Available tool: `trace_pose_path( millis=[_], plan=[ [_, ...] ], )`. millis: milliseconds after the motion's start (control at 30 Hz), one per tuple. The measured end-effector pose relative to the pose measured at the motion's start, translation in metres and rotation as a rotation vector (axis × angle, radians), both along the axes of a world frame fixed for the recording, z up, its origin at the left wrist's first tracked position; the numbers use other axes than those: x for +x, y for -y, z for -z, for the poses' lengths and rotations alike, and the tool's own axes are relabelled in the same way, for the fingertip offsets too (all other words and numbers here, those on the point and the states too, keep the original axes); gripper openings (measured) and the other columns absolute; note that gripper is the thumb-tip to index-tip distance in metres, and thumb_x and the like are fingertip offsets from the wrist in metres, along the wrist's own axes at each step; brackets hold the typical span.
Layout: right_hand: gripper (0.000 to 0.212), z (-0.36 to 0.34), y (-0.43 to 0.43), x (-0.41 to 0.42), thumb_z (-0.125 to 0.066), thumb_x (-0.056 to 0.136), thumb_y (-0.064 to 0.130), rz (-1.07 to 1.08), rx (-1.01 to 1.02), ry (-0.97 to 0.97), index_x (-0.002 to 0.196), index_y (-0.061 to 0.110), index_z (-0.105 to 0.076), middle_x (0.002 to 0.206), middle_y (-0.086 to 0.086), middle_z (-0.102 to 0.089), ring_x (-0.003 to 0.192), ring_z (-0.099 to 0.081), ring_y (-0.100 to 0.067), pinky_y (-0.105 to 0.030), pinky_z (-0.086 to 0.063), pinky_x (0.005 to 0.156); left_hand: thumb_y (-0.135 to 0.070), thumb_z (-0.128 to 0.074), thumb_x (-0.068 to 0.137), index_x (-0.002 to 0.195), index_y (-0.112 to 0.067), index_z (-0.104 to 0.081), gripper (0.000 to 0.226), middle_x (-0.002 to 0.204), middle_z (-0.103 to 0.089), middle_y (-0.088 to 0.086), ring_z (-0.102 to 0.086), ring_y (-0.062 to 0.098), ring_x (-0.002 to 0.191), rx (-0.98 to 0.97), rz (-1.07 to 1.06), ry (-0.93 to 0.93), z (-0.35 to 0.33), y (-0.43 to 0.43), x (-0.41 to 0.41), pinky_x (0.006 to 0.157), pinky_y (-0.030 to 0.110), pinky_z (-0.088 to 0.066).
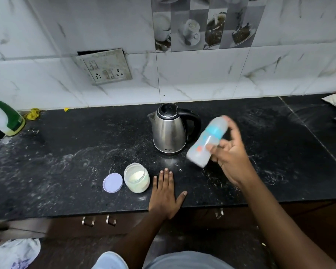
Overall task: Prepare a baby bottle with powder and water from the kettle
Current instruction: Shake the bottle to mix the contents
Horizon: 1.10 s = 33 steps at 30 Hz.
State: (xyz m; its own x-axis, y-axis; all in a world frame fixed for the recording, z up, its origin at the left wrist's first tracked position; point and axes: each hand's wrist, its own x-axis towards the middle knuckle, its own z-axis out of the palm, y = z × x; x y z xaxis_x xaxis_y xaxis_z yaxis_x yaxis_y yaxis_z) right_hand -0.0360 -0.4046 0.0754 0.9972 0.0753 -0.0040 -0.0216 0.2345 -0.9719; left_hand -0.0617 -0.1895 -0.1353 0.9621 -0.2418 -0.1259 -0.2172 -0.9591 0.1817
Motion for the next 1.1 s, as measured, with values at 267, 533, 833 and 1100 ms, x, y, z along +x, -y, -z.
trace_pose_path(
  millis=[267,533,833,1100],
  plan=[
    [0.095,0.007,-0.001,-0.003,-0.076,0.076,-0.001,0.010,0.082,-0.036,0.151,0.040,-0.037,0.125,-0.025,-0.069,0.107,-0.073,-0.030,-0.044,-0.062,0.083,-0.081,0.009,0.089,0.166,-0.006,0.002,0.108,0.175,0.007,0.015,0.013,0.030,0.162,0.002,-0.002,-0.005,0.000,0.001,-0.001,0.128,0.050,0.010],
    [0.095,0.007,-0.005,-0.002,-0.076,0.077,-0.003,-0.008,0.026,-0.003,0.152,0.039,-0.036,0.117,-0.018,-0.074,0.104,-0.073,-0.031,-0.042,-0.063,0.081,-0.078,-0.003,0.097,0.166,-0.006,0.005,0.100,0.175,0.012,0.014,0.016,0.030,0.162,0.038,-0.006,-0.035,-0.001,0.002,0.000,0.128,0.051,0.011],
    [0.094,0.012,-0.012,-0.011,-0.077,0.076,-0.002,-0.093,-0.018,-0.009,0.152,0.036,-0.037,0.117,-0.020,-0.074,0.105,-0.074,-0.032,-0.048,-0.061,0.089,-0.079,0.007,0.093,0.165,-0.007,0.008,0.102,0.175,0.014,0.014,0.018,0.029,0.162,0.042,-0.012,-0.042,-0.005,0.002,-0.002,0.129,0.051,0.011],
    [0.093,0.005,-0.004,-0.013,-0.077,0.077,-0.001,-0.088,-0.019,-0.033,0.153,0.037,-0.037,0.119,-0.018,-0.074,0.111,-0.072,-0.035,-0.049,-0.060,0.091,-0.077,0.000,0.097,0.166,-0.007,0.006,0.098,0.175,0.012,0.013,0.016,0.029,0.162,0.047,-0.015,-0.037,-0.003,0.002,-0.001,0.129,0.050,0.011]
  ],
)
